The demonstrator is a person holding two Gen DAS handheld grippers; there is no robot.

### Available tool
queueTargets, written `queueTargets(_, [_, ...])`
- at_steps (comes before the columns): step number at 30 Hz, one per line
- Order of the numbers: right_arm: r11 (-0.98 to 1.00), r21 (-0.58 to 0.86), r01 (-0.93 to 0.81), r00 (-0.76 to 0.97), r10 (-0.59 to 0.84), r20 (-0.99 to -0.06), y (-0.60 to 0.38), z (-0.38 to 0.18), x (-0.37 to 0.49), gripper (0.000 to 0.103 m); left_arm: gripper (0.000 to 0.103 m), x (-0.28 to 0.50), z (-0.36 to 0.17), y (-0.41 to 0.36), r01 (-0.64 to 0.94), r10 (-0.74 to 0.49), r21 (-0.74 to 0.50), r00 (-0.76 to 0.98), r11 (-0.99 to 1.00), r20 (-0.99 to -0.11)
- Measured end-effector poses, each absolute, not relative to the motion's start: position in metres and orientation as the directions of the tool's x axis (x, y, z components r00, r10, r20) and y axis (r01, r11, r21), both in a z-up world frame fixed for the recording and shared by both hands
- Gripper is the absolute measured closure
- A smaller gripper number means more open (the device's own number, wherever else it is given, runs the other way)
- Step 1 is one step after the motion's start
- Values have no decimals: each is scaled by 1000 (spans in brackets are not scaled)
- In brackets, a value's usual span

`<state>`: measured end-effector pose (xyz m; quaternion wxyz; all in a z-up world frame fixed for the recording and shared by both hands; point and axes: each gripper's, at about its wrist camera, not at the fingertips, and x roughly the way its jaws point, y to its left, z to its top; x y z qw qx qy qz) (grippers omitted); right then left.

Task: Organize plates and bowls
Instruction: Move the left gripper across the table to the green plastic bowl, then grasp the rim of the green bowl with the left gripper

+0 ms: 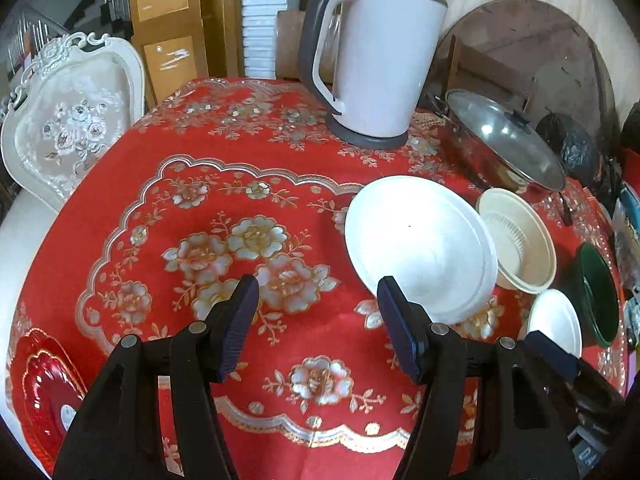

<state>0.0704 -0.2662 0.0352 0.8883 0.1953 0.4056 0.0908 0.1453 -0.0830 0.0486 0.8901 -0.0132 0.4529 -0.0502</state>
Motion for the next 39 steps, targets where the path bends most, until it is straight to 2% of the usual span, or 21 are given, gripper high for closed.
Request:
queueTargets(3, [896, 445, 2, 655, 335, -678, -273, 37, 69, 45, 41, 142, 55, -92, 118, -144, -91, 584, 989, -799])
queueTargets(7, [902, 429, 51, 699, 275, -660, -305, 52, 49, 45, 41, 131, 71, -121, 194, -215, -124, 574, 973, -790])
queueTargets(15, [880, 344, 326, 747, -16, -665, -416, 68, -13, 43, 41, 113, 89, -237, 389, -345, -141, 527, 910, -776])
queueTargets(19, [824, 342, 451, 718, -108, -688, -472, 60, -33, 42, 41, 118, 83, -294, 438, -362, -137, 486, 888, -796])
queueTargets(26, [777, 351, 523, 665, -114, -738, -521, 42, -30, 42, 41, 132, 61, -373, 500, -342, -92, 436, 861, -832])
queueTargets(39, [776, 361, 517, 633, -62, -772, -541, 16, -8, 42, 41, 148, 22, -428, 537, -318, -85, 357, 839, -878])
